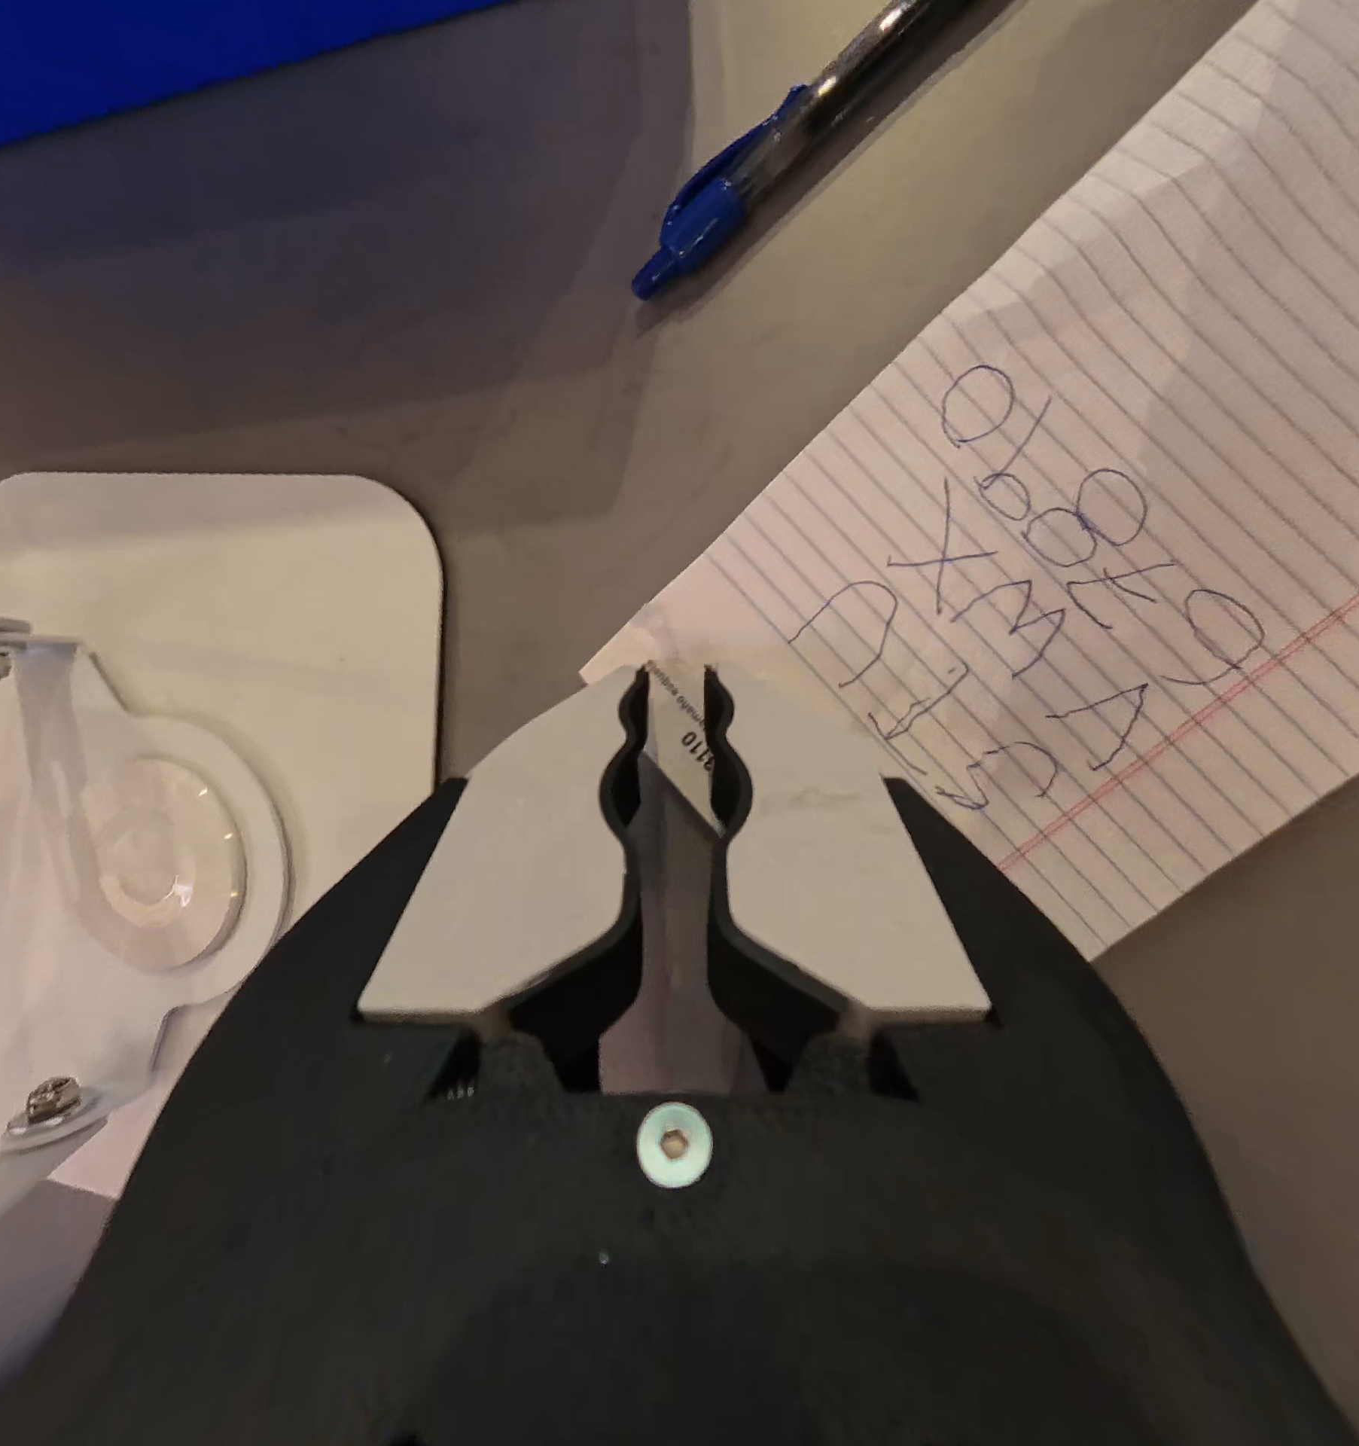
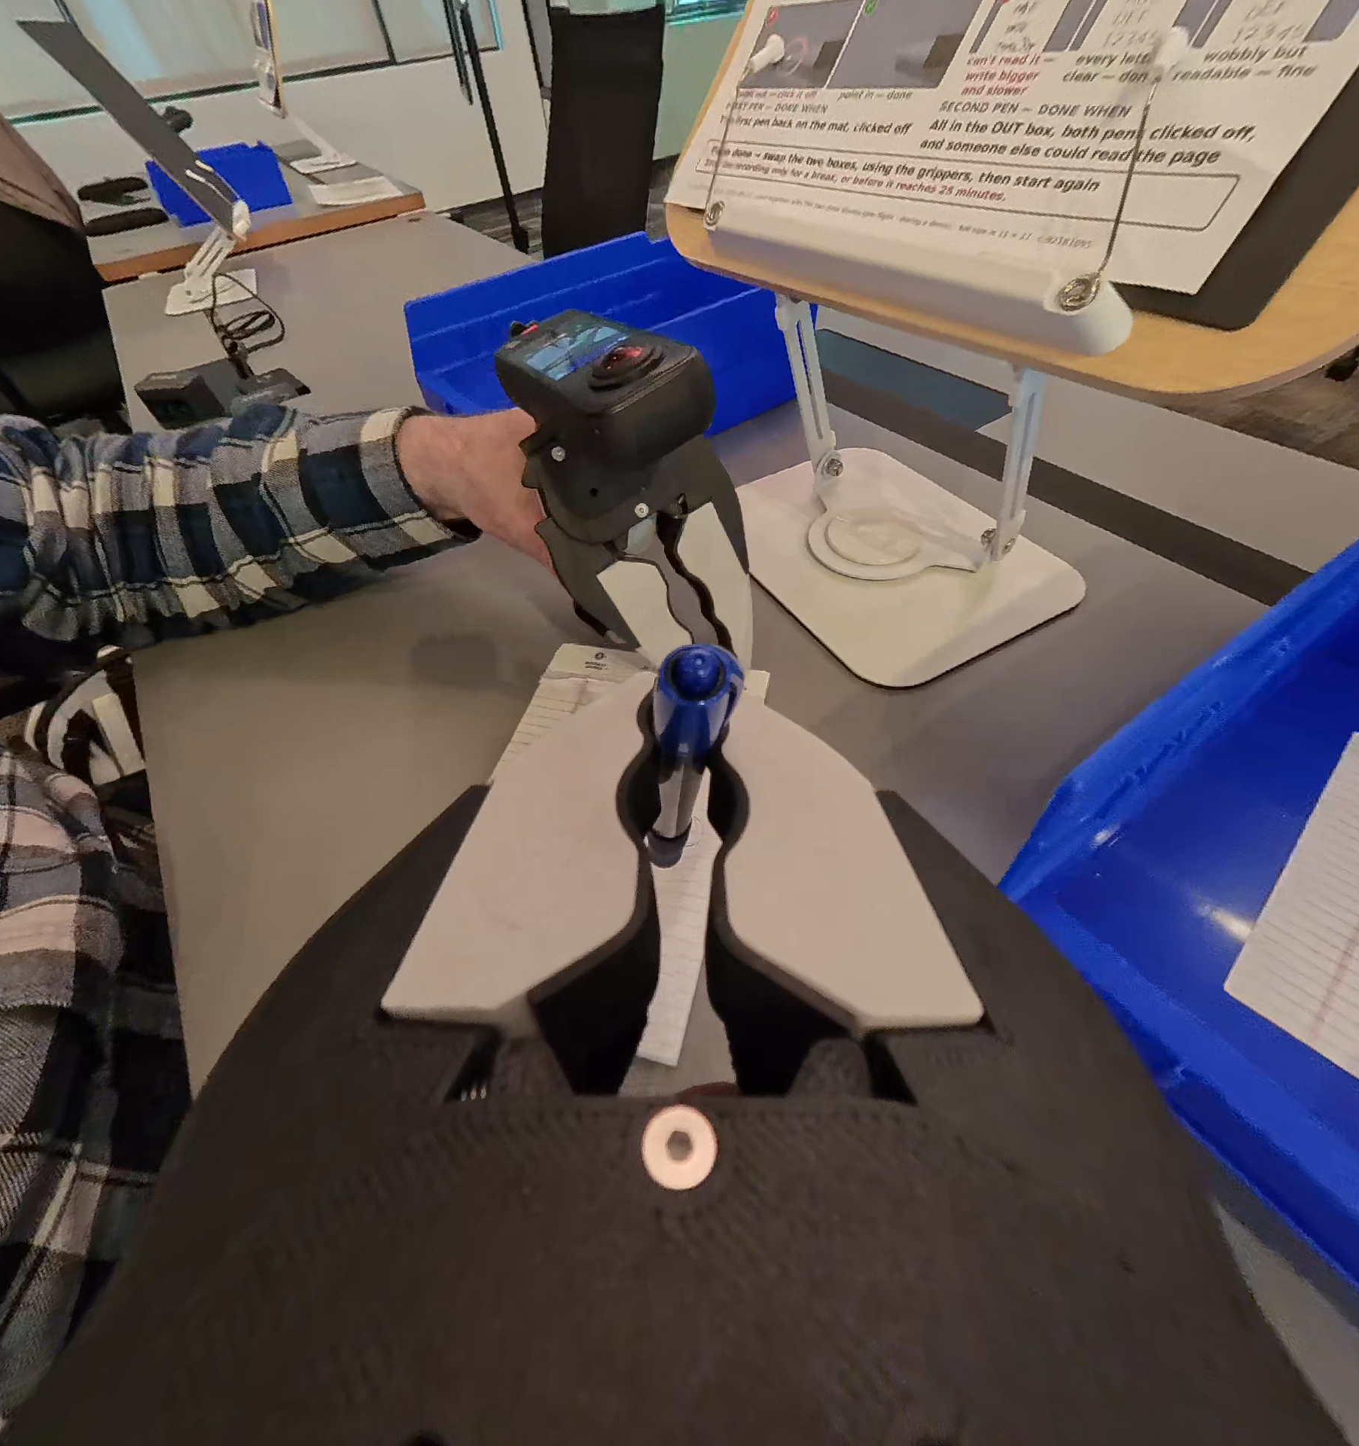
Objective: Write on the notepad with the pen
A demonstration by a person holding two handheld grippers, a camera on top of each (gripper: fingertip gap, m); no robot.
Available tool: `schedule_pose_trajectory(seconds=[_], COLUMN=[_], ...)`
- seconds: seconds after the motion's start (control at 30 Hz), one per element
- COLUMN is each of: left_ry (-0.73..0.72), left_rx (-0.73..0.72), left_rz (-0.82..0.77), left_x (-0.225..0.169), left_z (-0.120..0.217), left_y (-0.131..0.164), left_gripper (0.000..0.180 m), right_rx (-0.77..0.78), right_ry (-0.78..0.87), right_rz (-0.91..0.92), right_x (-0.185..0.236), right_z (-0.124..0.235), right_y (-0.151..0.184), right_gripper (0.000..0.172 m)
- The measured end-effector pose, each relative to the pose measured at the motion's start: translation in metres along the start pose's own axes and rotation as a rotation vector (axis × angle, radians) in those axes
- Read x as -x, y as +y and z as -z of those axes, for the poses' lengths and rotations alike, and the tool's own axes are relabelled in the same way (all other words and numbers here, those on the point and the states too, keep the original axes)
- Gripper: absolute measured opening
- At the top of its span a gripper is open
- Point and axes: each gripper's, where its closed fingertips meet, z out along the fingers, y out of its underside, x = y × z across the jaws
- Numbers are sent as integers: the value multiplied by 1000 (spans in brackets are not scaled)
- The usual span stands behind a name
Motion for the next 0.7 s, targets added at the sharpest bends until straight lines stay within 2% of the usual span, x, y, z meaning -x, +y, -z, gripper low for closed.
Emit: schedule_pose_trajectory(seconds=[0.2, 0.5, 0.6, 0.7], left_ry=[30, 275, 319, 326], left_rx=[-133, -466, -498, -533], left_rz=[35, -8, -23, -26], left_x=[1, -62, -81, -89], left_z=[20, 52, 49, 46], left_y=[-19, -93, -106, -114], left_gripper=[27, 51, 49, 38], right_rx=[-50, -80, -67, -29], right_ry=[36, 5, -18, -39], right_rz=[-34, -47, -37, -26], right_x=[9, 14, 19, 25], right_z=[13, -6, -18, -30], right_y=[-9, -21, -24, -22], right_gripper=[7, 7, 7, 7])
